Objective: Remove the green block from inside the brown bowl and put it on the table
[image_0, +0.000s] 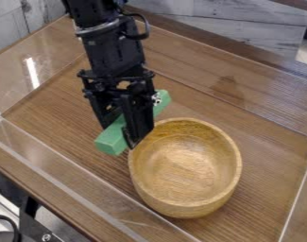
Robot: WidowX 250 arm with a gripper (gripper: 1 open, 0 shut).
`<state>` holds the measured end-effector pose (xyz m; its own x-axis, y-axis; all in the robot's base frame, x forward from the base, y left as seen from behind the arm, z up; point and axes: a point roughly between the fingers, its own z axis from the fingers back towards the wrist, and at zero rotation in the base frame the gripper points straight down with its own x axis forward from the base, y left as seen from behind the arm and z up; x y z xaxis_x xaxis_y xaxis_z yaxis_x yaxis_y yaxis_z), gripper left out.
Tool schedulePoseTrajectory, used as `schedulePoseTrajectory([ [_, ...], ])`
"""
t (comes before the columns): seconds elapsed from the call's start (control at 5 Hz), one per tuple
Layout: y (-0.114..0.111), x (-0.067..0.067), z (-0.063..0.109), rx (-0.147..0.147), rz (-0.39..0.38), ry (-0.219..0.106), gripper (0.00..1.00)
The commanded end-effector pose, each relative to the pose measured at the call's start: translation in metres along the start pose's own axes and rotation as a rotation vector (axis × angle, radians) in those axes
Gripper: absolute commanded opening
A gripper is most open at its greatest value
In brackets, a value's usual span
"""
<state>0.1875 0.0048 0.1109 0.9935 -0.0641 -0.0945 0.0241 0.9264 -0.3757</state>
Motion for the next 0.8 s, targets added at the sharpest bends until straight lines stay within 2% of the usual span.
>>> schedulePoseTrajectory([
  [0.0,0.0015,0.0101,0.0138,0.010,-0.014,-0.052,0.00],
  [0.6,0.0039,0.0129,0.0131,-0.001,-0.014,-0.046,0.00],
])
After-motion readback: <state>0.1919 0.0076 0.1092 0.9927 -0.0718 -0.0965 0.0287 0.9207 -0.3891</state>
